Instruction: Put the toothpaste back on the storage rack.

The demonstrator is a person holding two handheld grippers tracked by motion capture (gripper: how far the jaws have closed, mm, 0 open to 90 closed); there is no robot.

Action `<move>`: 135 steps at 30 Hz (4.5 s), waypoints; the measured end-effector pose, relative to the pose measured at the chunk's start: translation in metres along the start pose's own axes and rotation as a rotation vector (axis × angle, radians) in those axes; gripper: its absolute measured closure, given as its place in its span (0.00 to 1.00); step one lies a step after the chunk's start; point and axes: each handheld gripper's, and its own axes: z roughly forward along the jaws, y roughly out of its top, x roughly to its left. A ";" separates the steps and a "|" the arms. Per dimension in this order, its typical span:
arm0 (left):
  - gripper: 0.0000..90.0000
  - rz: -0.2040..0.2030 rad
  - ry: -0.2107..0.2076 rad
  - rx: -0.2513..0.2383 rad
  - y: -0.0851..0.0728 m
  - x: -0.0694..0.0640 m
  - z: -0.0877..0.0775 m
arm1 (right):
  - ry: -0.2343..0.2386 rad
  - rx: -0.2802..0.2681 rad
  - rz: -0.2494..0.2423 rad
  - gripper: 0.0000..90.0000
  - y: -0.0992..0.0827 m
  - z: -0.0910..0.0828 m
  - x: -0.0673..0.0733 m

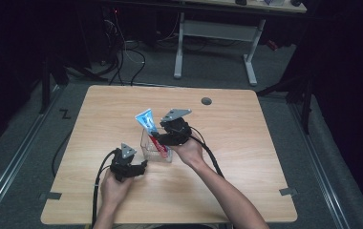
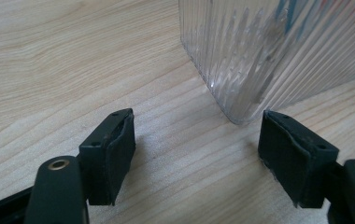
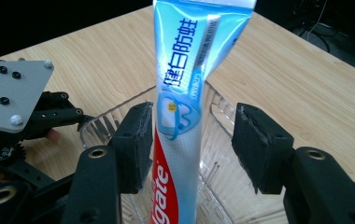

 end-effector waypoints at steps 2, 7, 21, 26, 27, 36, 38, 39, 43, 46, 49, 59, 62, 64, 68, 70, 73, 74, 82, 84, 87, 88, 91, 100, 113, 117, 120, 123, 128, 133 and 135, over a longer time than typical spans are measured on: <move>0.31 0.000 0.001 -0.001 0.000 0.000 0.000 | 0.000 -0.012 0.019 0.53 -0.004 -0.006 -0.004; 0.31 0.000 0.001 -0.001 0.000 0.000 0.000 | -0.011 -0.017 0.026 0.54 -0.006 -0.014 -0.010; 0.31 0.000 0.000 0.000 0.000 0.000 0.000 | -0.050 -0.026 0.090 0.55 -0.022 -0.030 -0.031; 0.31 0.000 0.000 0.000 0.000 0.000 0.000 | -0.062 -0.028 0.107 0.55 -0.028 -0.034 -0.036; 0.31 0.000 0.001 -0.002 0.000 0.000 0.000 | -0.062 -0.026 0.112 0.55 -0.029 -0.035 -0.037; 0.31 0.000 0.001 -0.001 0.000 0.000 0.000 | -0.076 -0.020 0.137 0.55 -0.041 -0.039 -0.043; 0.31 0.000 0.000 0.000 0.000 0.000 0.000 | -0.078 -0.018 0.147 0.55 -0.043 -0.040 -0.044; 0.31 0.000 0.001 -0.001 0.000 0.000 0.000 | -0.078 -0.018 0.147 0.55 -0.043 -0.040 -0.044; 0.31 0.000 0.000 0.000 0.000 0.000 0.000 | -0.084 -0.009 0.157 0.55 -0.048 -0.042 -0.047; 0.31 0.000 0.000 0.000 0.000 0.000 0.000 | -0.088 -0.008 0.163 0.55 -0.052 -0.043 -0.049; 0.31 0.000 0.000 0.000 0.000 0.000 0.000 | -0.091 -0.004 0.172 0.55 -0.056 -0.044 -0.050; 0.31 0.000 0.000 0.000 0.000 0.000 0.000 | -0.097 0.010 0.200 0.55 -0.070 -0.045 -0.055; 0.31 0.000 0.000 0.000 0.000 0.000 0.000 | -0.101 0.013 0.211 0.55 -0.074 -0.046 -0.056; 0.31 0.000 0.000 0.000 0.000 0.000 0.000 | -0.100 0.014 0.221 0.55 -0.077 -0.046 -0.057; 0.31 0.000 0.000 0.000 0.000 0.000 0.000 | -0.105 0.019 0.239 0.55 -0.084 -0.047 -0.059; 0.31 0.000 0.001 -0.001 0.000 0.000 0.000 | -0.108 0.024 0.255 0.55 -0.089 -0.046 -0.060; 0.31 0.000 0.001 -0.001 0.000 0.000 0.000 | -0.110 0.037 0.260 0.55 -0.092 -0.045 -0.061; 0.31 0.000 0.001 -0.001 0.000 0.000 0.000 | -0.111 0.041 0.263 0.55 -0.094 -0.045 -0.062; 0.31 0.000 0.000 0.000 0.000 0.000 0.000 | -0.115 0.050 0.282 0.55 -0.104 -0.044 -0.063; 0.31 -0.001 0.000 -0.001 0.000 0.000 0.000 | -0.118 0.053 0.283 0.55 -0.106 -0.043 -0.064; 0.31 -0.001 0.001 -0.002 0.000 0.000 0.000 | -0.125 0.068 0.300 0.55 -0.113 -0.042 -0.067; 0.31 -0.001 0.001 -0.002 0.000 0.000 0.000 | -0.126 0.072 0.303 0.55 -0.113 -0.042 -0.067; 0.31 -0.001 0.001 -0.002 0.000 0.000 0.000 | -0.128 0.072 0.301 0.55 -0.115 -0.042 -0.068; 0.31 0.000 0.000 -0.001 0.000 0.000 0.000 | -0.139 0.114 0.330 0.55 -0.135 -0.032 -0.069; 0.31 0.000 0.000 -0.001 0.000 0.000 0.000 | -0.155 0.121 0.347 0.56 -0.153 -0.029 -0.067; 0.31 0.000 0.000 -0.001 0.000 0.000 0.000 | -0.189 0.118 0.294 0.55 -0.154 -0.028 -0.063; 0.31 0.000 0.000 -0.001 0.000 0.000 0.000 | -0.204 0.112 0.275 0.55 -0.154 -0.027 -0.061; 0.31 0.000 0.000 -0.001 0.000 0.000 0.000 | -0.217 0.097 0.254 0.54 -0.156 -0.026 -0.059; 0.31 0.000 -0.001 -0.001 0.000 0.000 0.000 | -0.240 0.107 0.205 0.53 -0.156 -0.024 -0.056; 0.31 0.000 0.000 -0.001 0.000 0.000 0.000 | -0.246 0.108 0.215 0.51 -0.156 -0.024 -0.056; 0.31 -0.001 0.001 -0.001 0.000 0.000 0.000 | -0.248 0.109 0.216 0.51 -0.156 -0.024 -0.056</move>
